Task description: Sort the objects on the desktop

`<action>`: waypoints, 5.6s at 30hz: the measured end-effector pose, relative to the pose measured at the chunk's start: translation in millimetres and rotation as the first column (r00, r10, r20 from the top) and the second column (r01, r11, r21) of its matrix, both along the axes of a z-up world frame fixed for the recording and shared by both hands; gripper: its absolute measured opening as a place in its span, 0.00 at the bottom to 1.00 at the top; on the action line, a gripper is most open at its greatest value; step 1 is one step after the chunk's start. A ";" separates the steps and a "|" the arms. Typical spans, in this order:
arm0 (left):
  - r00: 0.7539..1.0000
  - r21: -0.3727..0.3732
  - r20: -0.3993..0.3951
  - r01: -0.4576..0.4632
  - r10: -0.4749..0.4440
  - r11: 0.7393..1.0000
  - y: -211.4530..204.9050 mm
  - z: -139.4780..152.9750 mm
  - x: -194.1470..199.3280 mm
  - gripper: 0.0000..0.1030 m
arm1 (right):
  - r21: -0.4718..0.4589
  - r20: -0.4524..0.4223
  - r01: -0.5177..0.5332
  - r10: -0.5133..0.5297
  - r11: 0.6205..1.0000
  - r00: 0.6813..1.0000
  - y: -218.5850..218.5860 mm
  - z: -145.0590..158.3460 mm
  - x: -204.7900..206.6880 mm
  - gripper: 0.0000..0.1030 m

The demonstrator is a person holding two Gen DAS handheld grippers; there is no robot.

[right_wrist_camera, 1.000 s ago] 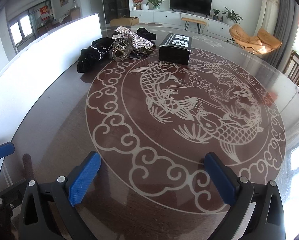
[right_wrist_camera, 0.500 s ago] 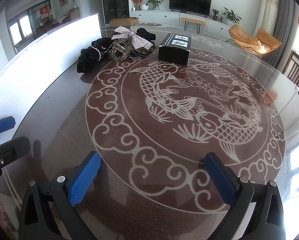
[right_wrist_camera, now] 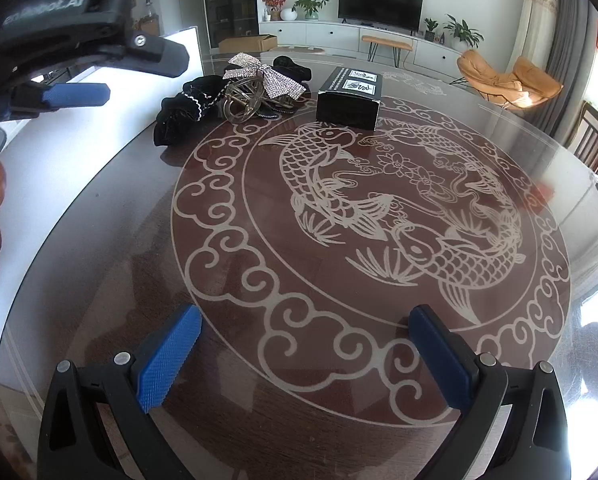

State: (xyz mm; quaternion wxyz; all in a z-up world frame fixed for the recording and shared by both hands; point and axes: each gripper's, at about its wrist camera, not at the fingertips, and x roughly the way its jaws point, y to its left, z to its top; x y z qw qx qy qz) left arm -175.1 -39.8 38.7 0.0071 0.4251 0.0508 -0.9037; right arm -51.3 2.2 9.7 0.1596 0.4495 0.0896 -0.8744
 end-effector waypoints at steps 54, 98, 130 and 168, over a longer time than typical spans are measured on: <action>0.998 -0.023 0.053 0.017 -0.016 1.000 -7.4 -69.5 106.4 1.00 | -0.002 0.000 0.003 -0.003 1.000 1.000 0.8 -0.8 -0.5 1.00; 0.999 -0.023 0.052 0.015 -0.014 1.000 -6.7 -69.8 106.6 1.00 | -0.002 0.000 0.003 -0.003 1.000 1.000 0.7 -1.1 -1.2 1.00; 0.999 -0.024 0.053 0.012 -0.011 1.000 -7.0 -70.1 105.8 1.00 | -0.002 -0.001 0.003 -0.003 1.000 1.000 0.9 -1.1 -1.4 1.00; 0.996 -0.088 0.077 -0.045 0.052 0.995 -6.4 -72.7 101.5 1.00 | -0.004 -0.001 0.004 -0.004 1.000 1.000 0.8 -1.3 -0.4 1.00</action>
